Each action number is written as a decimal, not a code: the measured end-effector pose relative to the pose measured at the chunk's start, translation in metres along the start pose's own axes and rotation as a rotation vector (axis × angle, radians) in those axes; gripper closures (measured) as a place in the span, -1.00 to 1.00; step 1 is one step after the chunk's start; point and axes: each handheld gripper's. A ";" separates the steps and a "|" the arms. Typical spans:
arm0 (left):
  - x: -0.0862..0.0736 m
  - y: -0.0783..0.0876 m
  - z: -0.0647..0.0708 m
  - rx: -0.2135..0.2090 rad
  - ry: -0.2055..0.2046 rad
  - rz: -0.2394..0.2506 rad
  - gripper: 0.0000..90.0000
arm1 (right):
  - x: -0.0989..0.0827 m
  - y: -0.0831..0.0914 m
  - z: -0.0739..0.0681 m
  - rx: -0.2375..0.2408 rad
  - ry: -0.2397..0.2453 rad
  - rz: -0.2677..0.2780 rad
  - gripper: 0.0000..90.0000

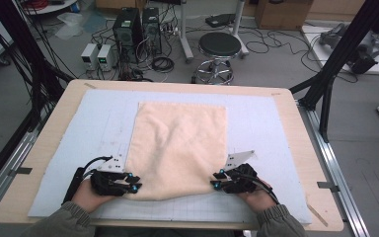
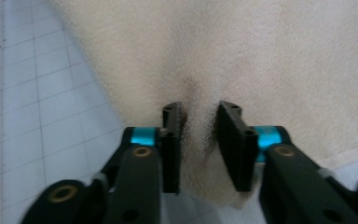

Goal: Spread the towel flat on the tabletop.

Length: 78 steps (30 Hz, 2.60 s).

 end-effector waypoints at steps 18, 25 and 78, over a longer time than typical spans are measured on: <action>0.070 0.039 -0.066 0.312 0.079 0.229 0.94 | 0.071 0.026 0.055 -0.159 -0.018 0.138 0.82; 0.080 0.028 -0.118 0.398 0.205 0.205 0.87 | 0.079 -0.031 0.109 -0.220 -0.170 0.049 0.68; 0.030 0.040 0.010 0.228 -0.007 0.200 0.86 | 0.058 0.000 0.013 -0.021 0.092 0.108 0.92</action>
Point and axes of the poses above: each handheld gripper's, and its own axes: y roughly backward along the jaws, x roughly out of its top, z roughly to its right, and after that the axes turned 13 degrees about -x, right-handed
